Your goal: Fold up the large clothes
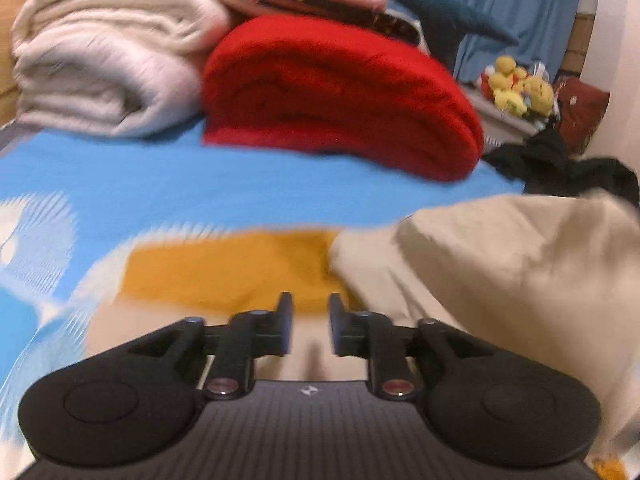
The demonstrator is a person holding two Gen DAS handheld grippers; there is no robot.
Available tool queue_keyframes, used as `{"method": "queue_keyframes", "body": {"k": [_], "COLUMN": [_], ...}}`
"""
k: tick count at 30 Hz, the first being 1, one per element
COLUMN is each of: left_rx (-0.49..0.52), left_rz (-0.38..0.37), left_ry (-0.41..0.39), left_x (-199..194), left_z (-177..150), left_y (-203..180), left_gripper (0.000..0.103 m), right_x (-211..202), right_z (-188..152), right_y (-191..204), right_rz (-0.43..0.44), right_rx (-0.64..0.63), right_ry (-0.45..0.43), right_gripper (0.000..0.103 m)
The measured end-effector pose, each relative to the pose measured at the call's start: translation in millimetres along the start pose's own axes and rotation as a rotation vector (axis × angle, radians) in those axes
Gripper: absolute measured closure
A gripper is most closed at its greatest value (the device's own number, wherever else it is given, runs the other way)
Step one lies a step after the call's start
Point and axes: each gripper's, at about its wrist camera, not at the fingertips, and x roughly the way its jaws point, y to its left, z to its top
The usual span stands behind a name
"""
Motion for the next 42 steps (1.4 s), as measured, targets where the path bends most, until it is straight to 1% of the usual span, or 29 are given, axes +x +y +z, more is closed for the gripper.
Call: {"method": "queue_keyframes", "body": {"k": [1,2,4,5,6,7,8,10,12,15,17,18,19,20,21,24,25,27,28,30,31,32,33,35,36,37,38,40,42], "left_rx": [-0.002,-0.003,-0.001,0.009,0.025,0.038,0.052,0.080,0.113,0.160,0.187,0.212,0.246,0.285,0.337,0.457,0.498,0.538,0.544,0.546,0.549,0.559,0.592,0.711,0.750,0.752,0.719,0.592,0.465], "left_rz": [0.007,0.009,0.003,-0.006,-0.025,-0.039,-0.055,-0.104,-0.143,-0.177,-0.199,-0.203,-0.190,-0.160,-0.113,-0.011,0.004,0.039,0.052,0.072,0.090,0.114,0.150,0.217,0.236,0.237,0.217,0.162,0.111], "left_ry": [0.011,0.019,0.014,0.006,-0.018,-0.042,-0.069,-0.117,-0.146,-0.149,-0.121,-0.094,-0.070,-0.043,-0.011,0.001,-0.015,-0.115,-0.143,-0.209,-0.253,-0.308,-0.322,-0.211,-0.201,-0.225,-0.243,-0.211,-0.155], "left_x": [-9.5,-19.6,-39.2,-48.2,-57.9,-65.3,-71.4,-76.3,-71.6,-53.3,-32.1,-19.5,-7.9,4.5,18.6,41.2,43.3,32.0,24.7,2.4,-8.1,-17.3,-19.7,-19.1,-27.4,-45.1,-67.2,-118.3,-166.7], "left_z": [-10.0,-19.0,-28.5,-28.2,-26.7,-24.1,-20.8,-10.6,0.2,7.7,6.5,1.7,-5.9,-17.4,-33.2,-80.5,-95.5,-114.9,-118.5,-120.7,-123.3,-130.1,-139.3,-148.3,-154.7,-159.2,-161.1,-163.4,-173.2], "left_y": [3.4,7.7,11.7,11.1,7.5,1.5,-4.5,-21.5,-43.9,-76.2,-94.8,-103.5,-109.8,-116.4,-121.4,-118.9,-116.6,-112.5,-110.0,-104.6,-102.2,-100.1,-100.1,-114.0,-116.5,-115.6,-112.4,-98.0,-82.1], "left_gripper": [0.056,0.048,0.038,0.034,0.031,0.023,0.020,0.019,0.019,0.018,0.018,0.018,0.018,0.018,0.018,0.017,0.011,0.009,0.008,0.007,0.000,0.000,0.000,0.000,0.000,0.000,0.000,0.000,0.000], "right_x": [1.2,5.9,22.4,20.9,11.6,1.3,-9.5,-28.0,-28.6,-9.3,20.1,41.1,55.2,69.3,90.1,113.9,118.7,109.0,102.1,80.8,68.2,57.4,50.0,54.2,46.9,40.8,26.0,-20.1,-78.5], "right_z": [-30.4,-53.9,-94.0,-105.5,-105.3,-97.2,-86.4,-52.6,-10.6,42.8,71.1,83.7,86.4,82.6,77.2,26.4,6.4,-27.8,-37.7,-41.8,-41.8,-44.9,-54.9,-64.7,-64.8,-61.1,-53.8,-50.1,-57.9], "right_y": [-6.5,-12.6,-31.7,-39.7,-44.2,-41.6,-36.2,-26.2,-14.7,-2.7,-5.6,-13.3,-19.3,-26.4,-38.7,-70.2,-77.1,-76.3,-70.6,-57.6,-51.6,-48.6,-49.8,-64.1,-68.1,-63.0,-56.5,-45.5,-25.0], "right_rz": [-0.030,-0.059,-0.098,-0.123,-0.098,-0.100,-0.113,-0.124,-0.177,-0.196,-0.234,-0.265,-0.296,-0.315,-0.341,-0.380,-0.392,-0.376,-0.376,-0.357,-0.348,-0.344,-0.351,-0.387,-0.376,-0.388,-0.389,-0.330,-0.287], "right_rx": [0.018,0.017,0.007,0.019,0.023,-0.015,-0.080,-0.202,-0.302,-0.402,-0.410,-0.405,-0.399,-0.386,-0.378,-0.382,-0.413,-0.587,-0.680,-0.739,-0.758,-0.786,-0.817,-0.811,-0.784,-0.749,-0.666,-0.493,-0.418], "right_ry": [0.077,0.147,0.373,0.437,0.430,0.416,0.387,0.258,0.121,-0.073,-0.141,-0.148,-0.149,-0.128,-0.073,0.091,0.125,0.056,0.044,0.033,0.025,0.010,0.028,0.187,0.151,0.140,0.120,0.036,-0.010], "right_gripper": [0.098,0.093,0.091,0.092,0.091,0.085,0.069,0.050,0.051,0.051,0.054,0.055,0.060,0.069,0.075,0.076,0.076,0.077,0.076,0.062,0.044,0.036,0.035,0.037,0.037,0.038,0.038,0.037,0.031]}}
